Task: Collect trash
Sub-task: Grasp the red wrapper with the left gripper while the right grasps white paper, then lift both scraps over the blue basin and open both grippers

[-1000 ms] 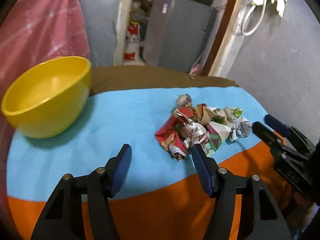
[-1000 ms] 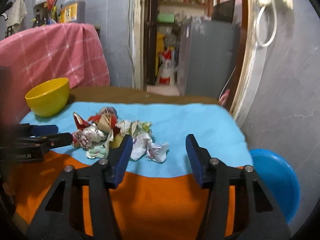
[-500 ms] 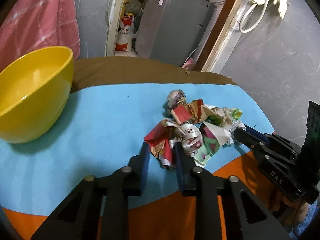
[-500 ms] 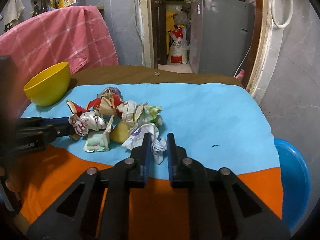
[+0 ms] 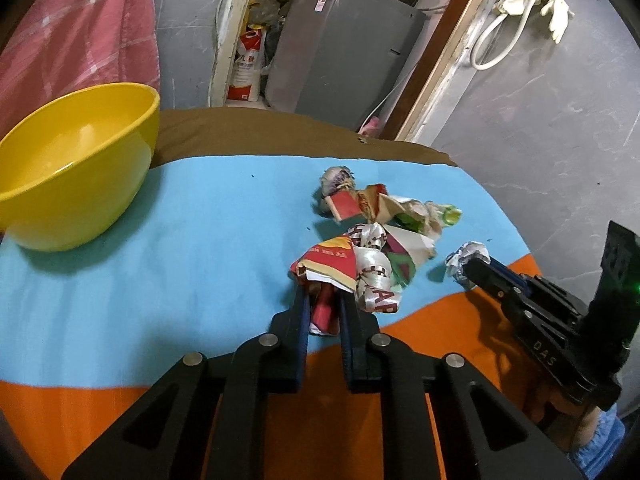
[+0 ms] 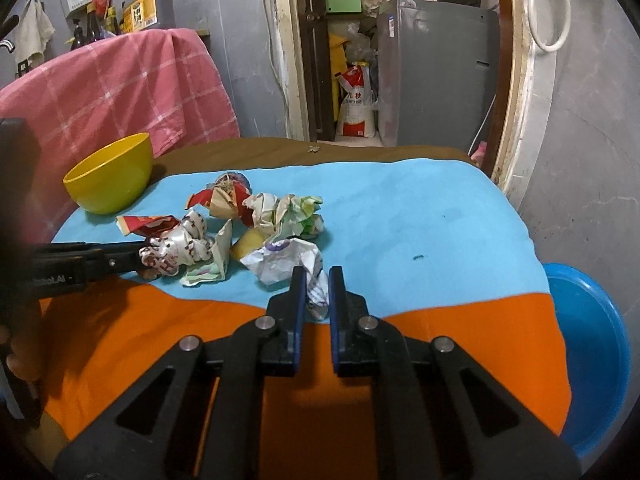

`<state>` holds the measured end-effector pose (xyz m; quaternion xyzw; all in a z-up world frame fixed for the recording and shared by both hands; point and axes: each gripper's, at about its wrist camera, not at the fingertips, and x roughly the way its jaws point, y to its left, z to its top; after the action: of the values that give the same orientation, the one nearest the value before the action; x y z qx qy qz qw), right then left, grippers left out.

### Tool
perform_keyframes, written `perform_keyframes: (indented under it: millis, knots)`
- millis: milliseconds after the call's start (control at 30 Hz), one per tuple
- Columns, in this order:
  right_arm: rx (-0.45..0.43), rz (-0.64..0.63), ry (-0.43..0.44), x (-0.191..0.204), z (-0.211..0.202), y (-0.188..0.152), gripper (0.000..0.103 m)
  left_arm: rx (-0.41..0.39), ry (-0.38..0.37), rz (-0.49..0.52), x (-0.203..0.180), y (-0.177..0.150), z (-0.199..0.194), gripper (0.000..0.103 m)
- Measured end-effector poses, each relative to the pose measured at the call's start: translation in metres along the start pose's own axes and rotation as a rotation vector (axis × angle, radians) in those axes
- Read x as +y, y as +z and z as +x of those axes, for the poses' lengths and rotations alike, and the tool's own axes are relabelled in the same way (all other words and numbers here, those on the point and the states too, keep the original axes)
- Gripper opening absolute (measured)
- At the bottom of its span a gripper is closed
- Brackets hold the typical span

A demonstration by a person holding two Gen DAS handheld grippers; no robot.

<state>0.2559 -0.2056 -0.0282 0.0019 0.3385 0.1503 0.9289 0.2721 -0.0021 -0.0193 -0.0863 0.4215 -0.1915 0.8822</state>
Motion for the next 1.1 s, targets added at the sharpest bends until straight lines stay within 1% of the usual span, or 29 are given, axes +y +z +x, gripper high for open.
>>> perform_keyframes:
  millis: [233,400,467,533,633,733,867,1000,1100]
  knots:
    - [-0.037,0.004,0.001,0.000,-0.018,-0.010,0.013,-0.023,-0.025,0.011,-0.004,-0.016,-0.019,0.011]
    - [-0.058,0.006,0.014,0.002,-0.030,-0.018,0.013,-0.025,-0.044,0.017,-0.009,-0.025,-0.032,0.011]
    - [-0.062,0.004,0.021,0.004,-0.034,-0.020,0.013,-0.026,-0.034,0.018,-0.010,-0.029,-0.034,0.011]
    - [-0.068,0.001,0.024,0.006,-0.036,-0.022,0.013,-0.044,-0.015,0.014,-0.010,-0.033,-0.035,0.011]
    - [-0.084,-0.015,0.019,0.010,-0.040,-0.027,0.013,-0.064,-0.008,0.009,-0.011,-0.036,-0.037,0.011]
    - [-0.101,-0.024,0.023,0.012,-0.044,-0.031,0.013,-0.080,-0.001,0.004,-0.012,-0.039,-0.039,0.009]
    - [-0.148,-0.028,0.026,0.014,-0.055,-0.029,0.013,-0.146,0.007,0.033,-0.023,-0.040,-0.052,0.008]
    - [-0.237,-0.012,0.027,0.012,-0.075,-0.027,0.013,-0.242,0.025,0.076,-0.039,-0.043,-0.066,0.008]
    - [-0.315,0.005,0.007,0.009,-0.093,-0.024,0.013,-0.313,0.014,0.099,-0.056,-0.044,-0.073,0.008]
